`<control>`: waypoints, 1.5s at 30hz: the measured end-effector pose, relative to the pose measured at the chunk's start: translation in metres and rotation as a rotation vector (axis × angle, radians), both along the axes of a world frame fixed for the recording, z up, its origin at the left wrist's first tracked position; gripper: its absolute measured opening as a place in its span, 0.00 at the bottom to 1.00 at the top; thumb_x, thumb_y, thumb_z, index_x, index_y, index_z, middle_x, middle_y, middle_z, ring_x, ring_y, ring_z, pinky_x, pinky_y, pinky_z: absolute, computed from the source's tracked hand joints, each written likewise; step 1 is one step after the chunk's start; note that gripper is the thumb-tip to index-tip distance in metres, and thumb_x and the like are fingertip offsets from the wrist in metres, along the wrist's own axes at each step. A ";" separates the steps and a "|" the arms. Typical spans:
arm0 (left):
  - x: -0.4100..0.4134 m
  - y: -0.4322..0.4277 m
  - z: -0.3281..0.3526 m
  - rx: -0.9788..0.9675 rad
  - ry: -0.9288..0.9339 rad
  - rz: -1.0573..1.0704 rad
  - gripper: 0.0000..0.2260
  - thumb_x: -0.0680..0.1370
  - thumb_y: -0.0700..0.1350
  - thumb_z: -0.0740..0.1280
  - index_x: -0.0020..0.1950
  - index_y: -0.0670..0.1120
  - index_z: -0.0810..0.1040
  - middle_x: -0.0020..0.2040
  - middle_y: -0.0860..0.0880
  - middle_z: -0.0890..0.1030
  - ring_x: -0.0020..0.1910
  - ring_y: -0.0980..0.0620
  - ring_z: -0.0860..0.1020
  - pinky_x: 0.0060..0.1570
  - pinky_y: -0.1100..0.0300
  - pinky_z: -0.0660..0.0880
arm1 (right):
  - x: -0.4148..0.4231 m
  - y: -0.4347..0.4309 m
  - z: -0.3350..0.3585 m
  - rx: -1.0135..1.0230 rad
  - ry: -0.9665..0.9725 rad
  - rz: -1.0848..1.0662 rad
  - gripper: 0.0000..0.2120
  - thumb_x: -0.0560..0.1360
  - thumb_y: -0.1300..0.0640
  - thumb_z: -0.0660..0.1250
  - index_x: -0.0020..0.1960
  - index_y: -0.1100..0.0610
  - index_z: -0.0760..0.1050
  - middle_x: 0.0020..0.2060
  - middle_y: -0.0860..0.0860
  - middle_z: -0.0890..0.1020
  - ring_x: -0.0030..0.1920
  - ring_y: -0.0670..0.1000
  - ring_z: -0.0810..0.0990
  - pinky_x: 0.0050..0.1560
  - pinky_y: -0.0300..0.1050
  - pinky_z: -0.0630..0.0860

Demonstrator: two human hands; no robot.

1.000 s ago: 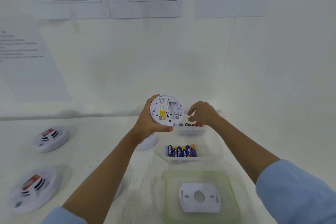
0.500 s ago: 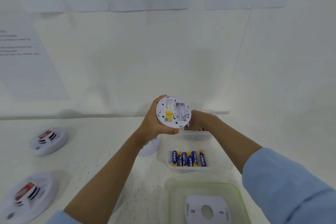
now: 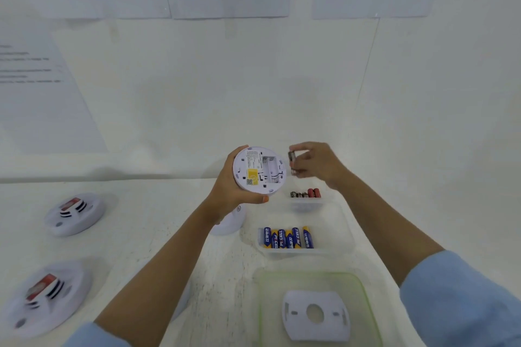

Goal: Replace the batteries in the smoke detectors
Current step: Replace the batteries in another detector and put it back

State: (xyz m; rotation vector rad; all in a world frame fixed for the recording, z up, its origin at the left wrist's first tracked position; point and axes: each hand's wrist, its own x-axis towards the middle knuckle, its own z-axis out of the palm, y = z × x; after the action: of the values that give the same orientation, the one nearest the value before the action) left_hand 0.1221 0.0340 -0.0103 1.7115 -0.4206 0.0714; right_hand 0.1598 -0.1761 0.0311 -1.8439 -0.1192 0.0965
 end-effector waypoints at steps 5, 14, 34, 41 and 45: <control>-0.008 -0.007 0.000 -0.026 0.006 -0.009 0.45 0.55 0.35 0.76 0.69 0.49 0.62 0.62 0.53 0.72 0.59 0.60 0.73 0.51 0.67 0.75 | -0.040 0.001 0.036 -0.009 -0.079 0.045 0.14 0.68 0.70 0.71 0.51 0.63 0.74 0.34 0.57 0.81 0.30 0.49 0.81 0.36 0.39 0.81; -0.025 -0.025 0.010 -0.042 -0.021 -0.065 0.41 0.56 0.36 0.76 0.64 0.54 0.63 0.59 0.55 0.73 0.57 0.57 0.74 0.52 0.63 0.77 | -0.082 0.025 0.040 -0.549 -0.348 0.015 0.09 0.70 0.60 0.72 0.49 0.62 0.82 0.45 0.59 0.84 0.40 0.52 0.80 0.38 0.40 0.76; -0.036 -0.026 0.016 -0.062 0.011 -0.158 0.41 0.57 0.34 0.75 0.65 0.52 0.64 0.61 0.51 0.73 0.59 0.54 0.74 0.50 0.62 0.77 | -0.071 0.001 0.030 -0.380 -0.335 0.198 0.13 0.62 0.63 0.78 0.45 0.57 0.80 0.49 0.52 0.80 0.42 0.47 0.79 0.42 0.41 0.79; -0.028 -0.023 0.011 -0.070 0.027 -0.125 0.40 0.57 0.34 0.75 0.65 0.53 0.64 0.60 0.54 0.73 0.57 0.58 0.75 0.50 0.62 0.77 | -0.058 0.006 0.018 -0.205 -0.291 0.190 0.13 0.62 0.67 0.77 0.46 0.62 0.81 0.46 0.49 0.80 0.44 0.53 0.81 0.44 0.46 0.81; -0.020 -0.017 0.009 -0.057 0.044 -0.122 0.41 0.57 0.33 0.75 0.65 0.53 0.63 0.61 0.53 0.72 0.58 0.58 0.74 0.49 0.63 0.77 | -0.045 0.002 0.012 -0.029 -0.200 0.149 0.08 0.71 0.66 0.70 0.48 0.57 0.80 0.46 0.51 0.82 0.45 0.49 0.80 0.48 0.43 0.79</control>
State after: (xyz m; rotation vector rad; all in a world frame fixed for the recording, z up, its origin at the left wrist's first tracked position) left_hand 0.1024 0.0165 -0.0010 1.6254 -0.4848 -0.0431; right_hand 0.1145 -0.1742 0.0430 -1.8694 -0.3968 0.0175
